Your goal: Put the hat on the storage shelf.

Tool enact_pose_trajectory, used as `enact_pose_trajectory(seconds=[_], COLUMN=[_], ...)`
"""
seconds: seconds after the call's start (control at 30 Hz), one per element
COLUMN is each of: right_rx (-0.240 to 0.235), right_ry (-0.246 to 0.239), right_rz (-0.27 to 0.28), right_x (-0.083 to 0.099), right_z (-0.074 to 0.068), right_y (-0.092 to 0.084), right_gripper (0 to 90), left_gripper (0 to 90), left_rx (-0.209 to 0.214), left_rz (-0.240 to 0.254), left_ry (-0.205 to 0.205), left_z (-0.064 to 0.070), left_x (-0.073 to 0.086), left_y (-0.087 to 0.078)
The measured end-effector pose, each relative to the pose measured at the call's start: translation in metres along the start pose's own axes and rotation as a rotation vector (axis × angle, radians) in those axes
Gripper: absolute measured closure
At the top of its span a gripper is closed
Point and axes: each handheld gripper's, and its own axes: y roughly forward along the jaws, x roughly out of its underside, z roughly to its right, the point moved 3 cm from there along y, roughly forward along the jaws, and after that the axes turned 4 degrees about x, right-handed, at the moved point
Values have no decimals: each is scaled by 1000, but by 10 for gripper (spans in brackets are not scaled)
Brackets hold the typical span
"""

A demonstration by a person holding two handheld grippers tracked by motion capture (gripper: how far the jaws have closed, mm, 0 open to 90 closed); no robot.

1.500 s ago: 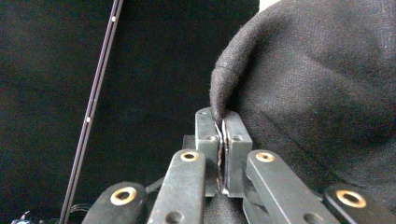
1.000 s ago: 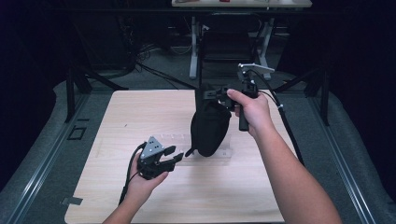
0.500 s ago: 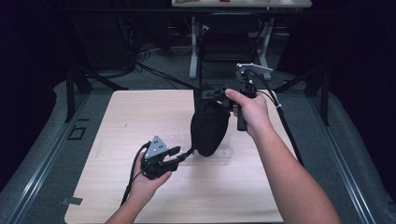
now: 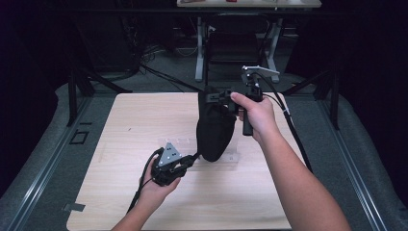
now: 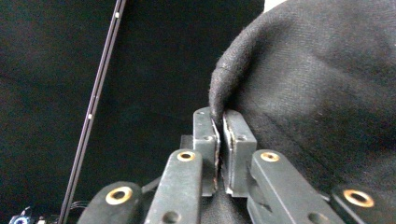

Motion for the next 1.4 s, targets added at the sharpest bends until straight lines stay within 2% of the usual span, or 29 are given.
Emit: enact_pose_trajectory(seconds=[0.3, 0.73, 1.0, 1.07, 1.1, 1.17, 1.4], right_rx=[-10, 18, 49, 53, 57, 60, 63], right_ry=[-11, -52, -95, -98, -106, -110, -116], right_rz=[34, 83, 104, 106, 105, 105, 123], right_x=[0, 1, 7, 8, 11, 13, 15], right_z=[-5, -11, -14, -14, -13, -12, -10], right_y=[-12, -42, -60, -61, -64, -67, -76], right_gripper=[798, 783, 775, 773, 772, 773, 771], left_gripper=[831, 855, 847, 843, 843, 843, 838], left_rx=[-22, -59, -87, -91, -86, -87, -89], left_rz=[-10, -33, -97, -94, -101, -93, -79], left_ry=[32, 37, 25, 16, -1, 5, -17], left_z=[1, -9, -18, -18, -20, -20, -19], left_x=[0, 8, 30, 33, 39, 43, 47], left_y=[-1, -7, -1, 0, 0, 0, 1])
